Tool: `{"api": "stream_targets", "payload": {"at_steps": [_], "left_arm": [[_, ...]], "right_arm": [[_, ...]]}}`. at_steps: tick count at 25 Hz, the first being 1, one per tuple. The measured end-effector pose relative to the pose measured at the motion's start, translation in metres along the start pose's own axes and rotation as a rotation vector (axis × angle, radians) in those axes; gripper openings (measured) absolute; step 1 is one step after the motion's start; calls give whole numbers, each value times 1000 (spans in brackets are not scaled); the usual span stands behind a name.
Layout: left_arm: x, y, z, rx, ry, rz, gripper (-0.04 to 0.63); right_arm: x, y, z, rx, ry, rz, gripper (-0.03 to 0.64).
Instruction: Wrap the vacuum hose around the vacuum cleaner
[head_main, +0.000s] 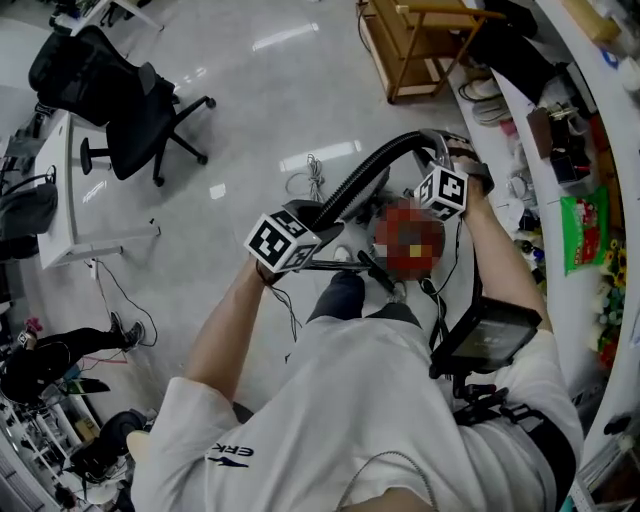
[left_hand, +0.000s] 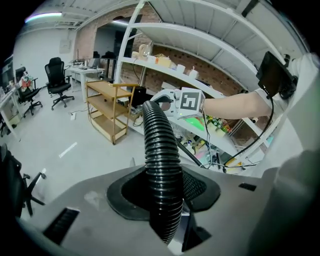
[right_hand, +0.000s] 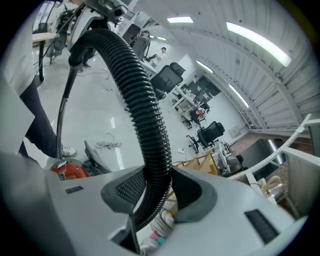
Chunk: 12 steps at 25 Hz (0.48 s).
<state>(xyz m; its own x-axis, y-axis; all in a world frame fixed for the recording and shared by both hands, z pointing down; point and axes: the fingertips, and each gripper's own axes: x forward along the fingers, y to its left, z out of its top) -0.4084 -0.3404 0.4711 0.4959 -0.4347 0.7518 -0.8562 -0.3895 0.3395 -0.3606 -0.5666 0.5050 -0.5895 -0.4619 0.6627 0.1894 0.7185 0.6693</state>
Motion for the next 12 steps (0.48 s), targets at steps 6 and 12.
{"api": "stream_targets", "payload": {"at_steps": [6,12], "left_arm": [[-11,56,-3,-56,-48,20,151],[-18,106,0,-112,-95,22,150]], "right_arm": [[65,-12,43,-59,-18,14,162],[128,-30,84,-142,-49,16,162]]}}
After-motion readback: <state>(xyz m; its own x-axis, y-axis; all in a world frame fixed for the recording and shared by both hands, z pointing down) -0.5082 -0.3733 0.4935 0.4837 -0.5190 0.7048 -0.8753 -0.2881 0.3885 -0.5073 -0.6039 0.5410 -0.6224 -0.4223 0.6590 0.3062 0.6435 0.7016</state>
